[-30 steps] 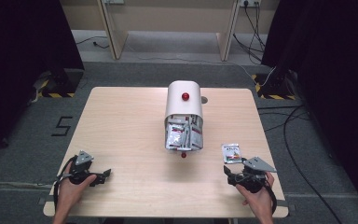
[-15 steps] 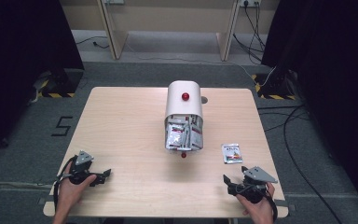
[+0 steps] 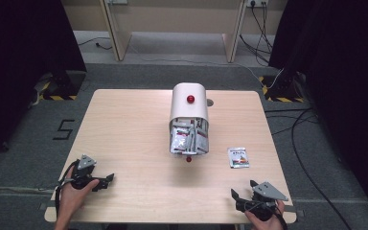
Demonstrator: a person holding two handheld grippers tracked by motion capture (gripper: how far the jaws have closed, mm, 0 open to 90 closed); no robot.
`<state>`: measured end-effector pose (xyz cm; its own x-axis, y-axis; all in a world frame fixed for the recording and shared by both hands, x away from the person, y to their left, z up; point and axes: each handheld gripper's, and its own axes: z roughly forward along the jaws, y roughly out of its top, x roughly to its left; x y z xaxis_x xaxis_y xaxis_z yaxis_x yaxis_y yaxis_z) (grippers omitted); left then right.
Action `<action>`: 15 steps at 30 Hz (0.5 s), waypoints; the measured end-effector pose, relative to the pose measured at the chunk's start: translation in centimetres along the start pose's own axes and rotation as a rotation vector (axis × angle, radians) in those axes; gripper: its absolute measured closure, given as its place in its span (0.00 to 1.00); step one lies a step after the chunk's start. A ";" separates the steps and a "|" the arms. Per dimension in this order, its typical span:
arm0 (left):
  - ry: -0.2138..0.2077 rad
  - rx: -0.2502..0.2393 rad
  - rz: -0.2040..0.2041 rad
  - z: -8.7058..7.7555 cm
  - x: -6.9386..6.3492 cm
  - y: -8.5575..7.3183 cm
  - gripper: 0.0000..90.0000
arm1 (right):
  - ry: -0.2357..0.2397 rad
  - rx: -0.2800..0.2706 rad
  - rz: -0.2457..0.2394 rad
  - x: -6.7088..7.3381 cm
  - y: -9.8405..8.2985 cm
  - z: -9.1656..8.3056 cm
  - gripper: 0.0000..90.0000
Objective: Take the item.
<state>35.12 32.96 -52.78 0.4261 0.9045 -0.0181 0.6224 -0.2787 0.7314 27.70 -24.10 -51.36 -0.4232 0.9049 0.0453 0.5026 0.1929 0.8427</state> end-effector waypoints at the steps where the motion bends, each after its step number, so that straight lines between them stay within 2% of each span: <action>1: 0.000 0.000 0.000 0.0 0.0 0.0 0.00 | 0.000 0.000 0.000 0.1 -0.1 0.0 0.21; 15: 0.000 0.000 0.000 0.0 0.0 0.0 0.00 | 0.007 -0.009 -0.019 1.2 -1.1 -0.8 0.20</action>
<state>35.12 32.96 -52.78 0.4260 0.9045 -0.0181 0.6224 -0.2785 0.7314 26.08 -23.56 -51.84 -0.4376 0.8986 0.0325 0.4879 0.2069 0.8480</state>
